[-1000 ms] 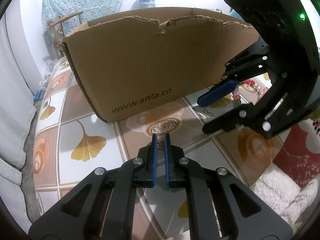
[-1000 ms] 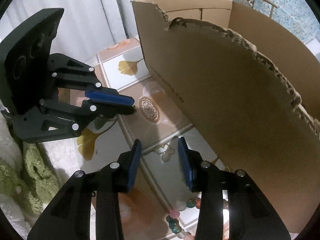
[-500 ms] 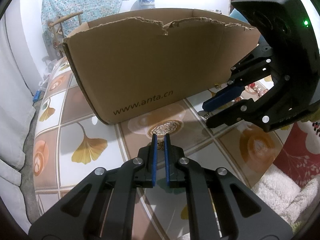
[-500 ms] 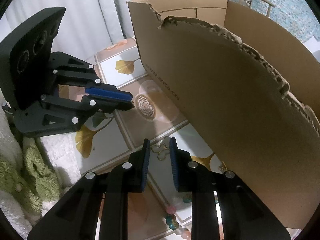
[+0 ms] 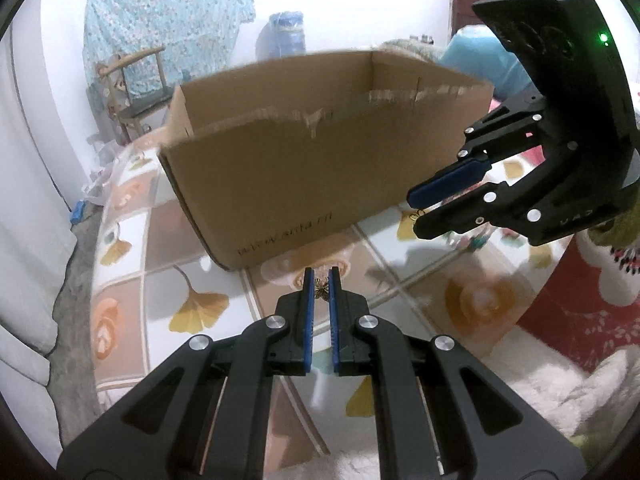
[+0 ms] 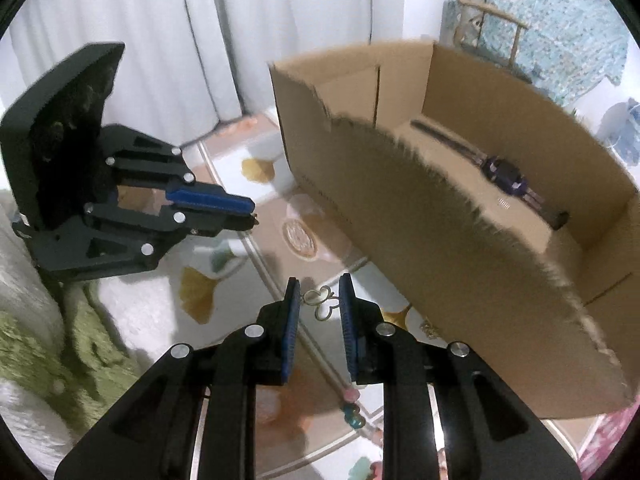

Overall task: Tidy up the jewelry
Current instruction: 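Open the left gripper over the box while the right moves over it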

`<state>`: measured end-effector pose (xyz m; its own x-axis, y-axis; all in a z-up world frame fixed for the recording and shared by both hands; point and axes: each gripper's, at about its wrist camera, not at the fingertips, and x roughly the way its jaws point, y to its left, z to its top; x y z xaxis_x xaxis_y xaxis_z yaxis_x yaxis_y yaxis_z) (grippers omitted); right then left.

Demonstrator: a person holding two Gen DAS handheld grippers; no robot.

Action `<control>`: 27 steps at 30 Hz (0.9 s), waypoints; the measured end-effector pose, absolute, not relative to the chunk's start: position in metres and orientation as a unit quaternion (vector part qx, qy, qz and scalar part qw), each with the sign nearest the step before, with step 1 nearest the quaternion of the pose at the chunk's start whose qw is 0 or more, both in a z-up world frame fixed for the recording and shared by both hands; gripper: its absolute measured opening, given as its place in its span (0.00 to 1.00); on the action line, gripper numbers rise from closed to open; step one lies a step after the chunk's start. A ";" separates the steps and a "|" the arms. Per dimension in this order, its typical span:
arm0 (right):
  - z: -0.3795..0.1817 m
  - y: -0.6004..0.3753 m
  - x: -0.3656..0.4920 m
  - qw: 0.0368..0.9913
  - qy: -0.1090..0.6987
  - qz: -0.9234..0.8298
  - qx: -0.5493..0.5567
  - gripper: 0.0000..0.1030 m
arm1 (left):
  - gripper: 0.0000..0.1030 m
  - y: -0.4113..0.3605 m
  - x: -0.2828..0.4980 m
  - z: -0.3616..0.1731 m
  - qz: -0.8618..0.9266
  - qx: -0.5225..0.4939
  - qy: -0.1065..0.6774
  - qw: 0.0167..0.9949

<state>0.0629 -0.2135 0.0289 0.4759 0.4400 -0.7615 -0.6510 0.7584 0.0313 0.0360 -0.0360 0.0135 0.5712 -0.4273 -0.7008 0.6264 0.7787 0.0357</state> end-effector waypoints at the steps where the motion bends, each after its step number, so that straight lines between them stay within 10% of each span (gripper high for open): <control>1: 0.039 -0.216 0.059 0.854 0.388 0.324 -0.126 0.19 | 0.06 -0.034 0.035 0.020 -0.303 0.137 0.347 0.877; 12: 0.128 -0.248 0.092 0.888 0.322 0.315 -0.092 0.19 | 0.06 -0.048 0.072 0.116 -0.346 0.137 0.272 0.887; 27: 0.052 -0.276 0.243 0.791 0.579 0.192 -0.039 0.19 | 0.06 -0.150 0.237 0.041 -0.398 0.170 0.528 0.730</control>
<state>0.2430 -0.2764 0.0516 0.2548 0.2585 -0.9318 -0.3496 0.9231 0.1604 0.2373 -0.1499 0.0412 0.1245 -0.4019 -0.9072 0.7614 0.6249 -0.1724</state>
